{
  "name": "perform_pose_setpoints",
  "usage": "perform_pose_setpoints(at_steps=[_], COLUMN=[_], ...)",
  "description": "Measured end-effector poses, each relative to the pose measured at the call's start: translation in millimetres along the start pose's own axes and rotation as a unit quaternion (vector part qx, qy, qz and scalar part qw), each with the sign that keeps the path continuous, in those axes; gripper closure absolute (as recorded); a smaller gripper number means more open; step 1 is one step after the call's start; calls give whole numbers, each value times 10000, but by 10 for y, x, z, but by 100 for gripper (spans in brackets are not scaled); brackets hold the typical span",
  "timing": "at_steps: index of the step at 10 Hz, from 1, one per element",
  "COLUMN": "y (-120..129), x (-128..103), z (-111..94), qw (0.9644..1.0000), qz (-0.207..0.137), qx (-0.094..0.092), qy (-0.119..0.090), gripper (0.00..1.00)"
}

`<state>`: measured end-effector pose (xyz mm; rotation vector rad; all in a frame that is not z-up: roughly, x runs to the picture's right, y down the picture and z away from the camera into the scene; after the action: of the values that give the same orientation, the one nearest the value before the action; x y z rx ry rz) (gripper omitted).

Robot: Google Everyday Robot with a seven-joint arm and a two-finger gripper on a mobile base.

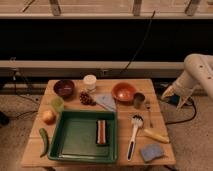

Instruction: Place fork in plastic cup

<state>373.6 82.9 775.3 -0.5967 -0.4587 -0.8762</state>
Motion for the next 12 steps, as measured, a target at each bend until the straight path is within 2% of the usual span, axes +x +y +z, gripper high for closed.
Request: perform_pose_setpoints(at_steps=[8, 10, 11, 12], y=[-11, -123, -227, -374], x=[-12, -59, -109, -170], z=[18, 179, 314, 551], qw=[10000, 9996, 9991, 9980], qz=[-57, -282, -426, -632], qx=[-12, 6, 7, -35], qy=[0, 59, 75, 90], gripper=[39, 39, 39, 39])
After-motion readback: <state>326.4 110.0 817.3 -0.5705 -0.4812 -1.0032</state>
